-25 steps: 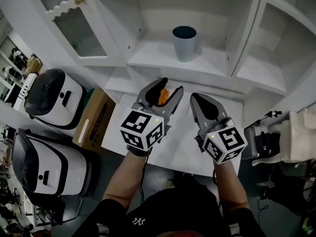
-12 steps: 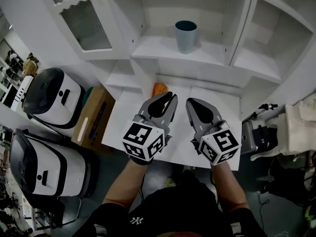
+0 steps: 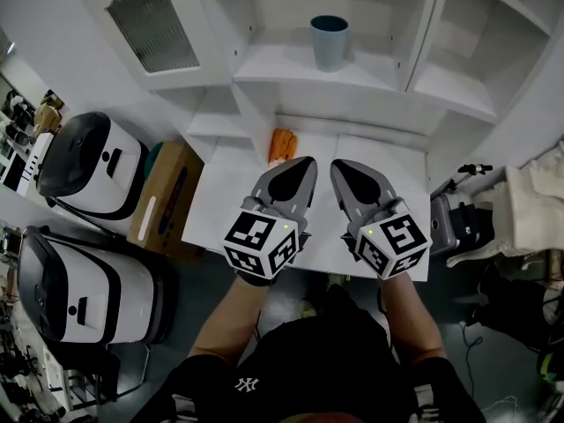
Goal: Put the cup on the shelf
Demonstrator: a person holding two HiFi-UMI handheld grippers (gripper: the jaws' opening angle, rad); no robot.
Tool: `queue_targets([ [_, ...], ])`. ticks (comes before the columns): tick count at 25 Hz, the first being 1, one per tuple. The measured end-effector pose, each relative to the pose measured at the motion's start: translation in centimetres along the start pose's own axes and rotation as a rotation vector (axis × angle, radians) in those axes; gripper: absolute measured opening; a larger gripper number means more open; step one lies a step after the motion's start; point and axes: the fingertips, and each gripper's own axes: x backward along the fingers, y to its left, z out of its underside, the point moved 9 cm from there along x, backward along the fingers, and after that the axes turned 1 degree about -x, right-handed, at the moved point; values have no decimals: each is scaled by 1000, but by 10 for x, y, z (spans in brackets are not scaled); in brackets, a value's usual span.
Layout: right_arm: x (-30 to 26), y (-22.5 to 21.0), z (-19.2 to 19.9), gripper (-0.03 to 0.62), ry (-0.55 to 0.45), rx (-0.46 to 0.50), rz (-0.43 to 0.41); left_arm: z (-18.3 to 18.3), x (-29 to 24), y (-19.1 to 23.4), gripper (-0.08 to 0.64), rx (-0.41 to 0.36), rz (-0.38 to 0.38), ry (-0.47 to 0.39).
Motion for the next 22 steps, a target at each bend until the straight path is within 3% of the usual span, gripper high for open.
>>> queue_targets([
  [22, 8, 14, -9, 12, -19, 37, 26, -3, 7, -10, 0, -4, 18, -6],
])
